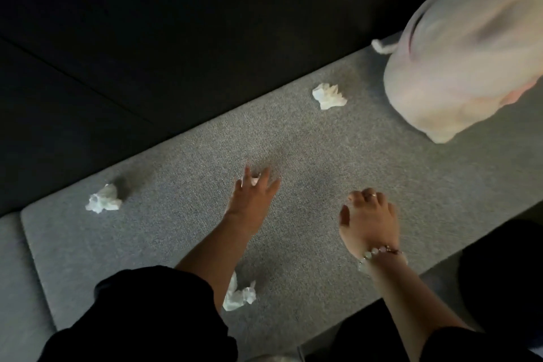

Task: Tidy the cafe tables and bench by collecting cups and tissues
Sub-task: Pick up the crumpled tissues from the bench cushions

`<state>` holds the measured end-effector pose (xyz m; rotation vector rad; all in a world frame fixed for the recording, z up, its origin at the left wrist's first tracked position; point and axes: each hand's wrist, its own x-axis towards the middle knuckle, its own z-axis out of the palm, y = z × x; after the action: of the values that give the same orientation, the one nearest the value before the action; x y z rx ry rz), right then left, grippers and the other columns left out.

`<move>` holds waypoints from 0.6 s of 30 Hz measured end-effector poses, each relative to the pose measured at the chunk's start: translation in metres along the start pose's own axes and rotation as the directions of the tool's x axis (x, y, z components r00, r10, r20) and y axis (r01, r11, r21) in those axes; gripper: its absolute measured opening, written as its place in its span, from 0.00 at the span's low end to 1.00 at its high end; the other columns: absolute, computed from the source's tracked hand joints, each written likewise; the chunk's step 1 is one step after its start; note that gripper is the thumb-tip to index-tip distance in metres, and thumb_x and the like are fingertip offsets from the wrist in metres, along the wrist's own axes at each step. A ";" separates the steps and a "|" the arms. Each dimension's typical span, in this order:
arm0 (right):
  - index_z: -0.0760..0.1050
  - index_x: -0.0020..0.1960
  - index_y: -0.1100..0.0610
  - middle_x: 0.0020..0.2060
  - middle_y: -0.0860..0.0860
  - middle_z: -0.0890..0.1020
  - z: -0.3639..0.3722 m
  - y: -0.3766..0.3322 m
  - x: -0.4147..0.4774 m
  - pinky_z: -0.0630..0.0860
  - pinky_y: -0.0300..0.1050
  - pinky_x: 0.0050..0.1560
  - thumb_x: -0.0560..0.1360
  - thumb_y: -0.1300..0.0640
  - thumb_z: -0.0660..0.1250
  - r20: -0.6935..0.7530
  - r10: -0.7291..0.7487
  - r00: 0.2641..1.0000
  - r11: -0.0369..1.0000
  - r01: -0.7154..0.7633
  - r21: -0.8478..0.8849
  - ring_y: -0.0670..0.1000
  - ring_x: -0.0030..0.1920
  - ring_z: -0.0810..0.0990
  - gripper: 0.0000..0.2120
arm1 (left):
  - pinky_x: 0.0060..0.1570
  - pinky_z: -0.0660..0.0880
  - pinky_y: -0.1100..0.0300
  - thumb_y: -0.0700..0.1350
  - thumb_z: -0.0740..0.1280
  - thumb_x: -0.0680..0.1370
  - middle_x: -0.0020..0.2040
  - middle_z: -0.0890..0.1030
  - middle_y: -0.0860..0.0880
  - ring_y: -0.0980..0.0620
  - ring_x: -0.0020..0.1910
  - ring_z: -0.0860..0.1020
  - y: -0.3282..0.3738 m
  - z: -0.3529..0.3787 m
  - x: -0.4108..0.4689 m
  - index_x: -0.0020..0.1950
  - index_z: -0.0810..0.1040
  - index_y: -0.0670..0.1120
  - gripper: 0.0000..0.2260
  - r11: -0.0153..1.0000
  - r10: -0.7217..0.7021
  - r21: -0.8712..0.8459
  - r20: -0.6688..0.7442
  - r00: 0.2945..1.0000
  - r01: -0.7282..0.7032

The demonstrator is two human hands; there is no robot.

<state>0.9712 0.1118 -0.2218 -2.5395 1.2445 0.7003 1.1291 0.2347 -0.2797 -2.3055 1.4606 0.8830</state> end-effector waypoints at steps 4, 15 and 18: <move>0.69 0.65 0.58 0.62 0.53 0.72 0.026 -0.021 0.016 0.65 0.46 0.65 0.79 0.51 0.54 -0.003 -0.048 0.999 0.998 0.048 0.040 0.52 0.63 0.69 0.18 | 0.69 0.64 0.44 0.35 0.63 0.77 0.78 0.43 0.43 0.33 0.75 0.49 -0.003 0.024 0.013 0.78 0.43 0.49 0.38 0.999 -0.037 -0.009 0.016 0.999 0.038; 0.71 0.64 0.60 0.60 0.55 0.74 0.067 -0.047 0.046 0.67 0.48 0.63 0.78 0.52 0.58 -0.032 -0.137 0.990 0.989 0.139 0.058 0.55 0.62 0.71 0.18 | 0.49 0.78 0.54 0.38 0.76 0.67 0.66 0.71 0.42 0.45 0.58 0.76 -0.017 0.054 0.020 0.70 0.68 0.40 0.33 0.998 -0.051 0.011 -0.207 0.977 0.054; 0.74 0.60 0.62 0.56 0.57 0.77 0.067 -0.050 0.054 0.71 0.50 0.59 0.76 0.54 0.62 -0.079 -0.147 0.986 0.987 0.152 0.061 0.57 0.58 0.74 0.16 | 0.29 0.79 0.59 0.39 0.83 0.51 0.45 0.81 0.43 0.49 0.36 0.81 -0.020 0.056 0.023 0.52 0.82 0.39 0.30 0.999 -0.041 -0.006 -0.274 0.961 0.041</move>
<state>1.0180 0.1332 -0.3072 -2.5912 1.0663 0.5273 1.1347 0.2567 -0.3396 -2.5290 1.5087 0.5677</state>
